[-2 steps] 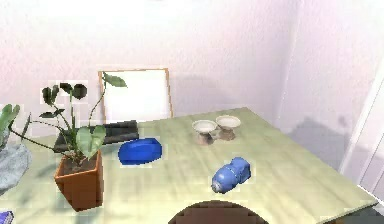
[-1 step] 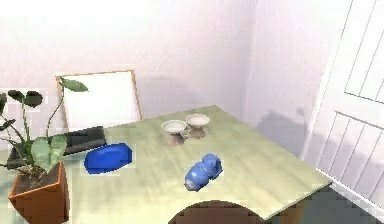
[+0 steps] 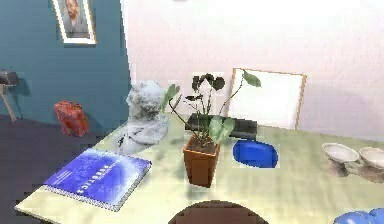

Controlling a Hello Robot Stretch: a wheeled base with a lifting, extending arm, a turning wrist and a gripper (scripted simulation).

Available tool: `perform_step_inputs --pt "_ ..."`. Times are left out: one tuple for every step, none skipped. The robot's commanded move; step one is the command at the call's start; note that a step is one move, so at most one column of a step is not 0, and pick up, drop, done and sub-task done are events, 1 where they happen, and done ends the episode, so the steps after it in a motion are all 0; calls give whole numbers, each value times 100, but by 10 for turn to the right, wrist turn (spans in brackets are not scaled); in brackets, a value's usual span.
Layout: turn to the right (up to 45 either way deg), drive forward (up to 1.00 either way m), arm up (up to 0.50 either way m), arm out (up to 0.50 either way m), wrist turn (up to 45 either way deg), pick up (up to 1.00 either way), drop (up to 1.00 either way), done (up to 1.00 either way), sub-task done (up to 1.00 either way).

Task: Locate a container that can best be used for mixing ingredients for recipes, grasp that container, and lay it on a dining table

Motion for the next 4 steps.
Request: perform_step_inputs --pt "-330 0 0 0 0 0 0 0 0" --pt "0 25 0 0 0 0 0 0 0" --pt "450 0 0 0 0 0 0 0 0" --pt "450 0 0 0 0 0 0 0 0"
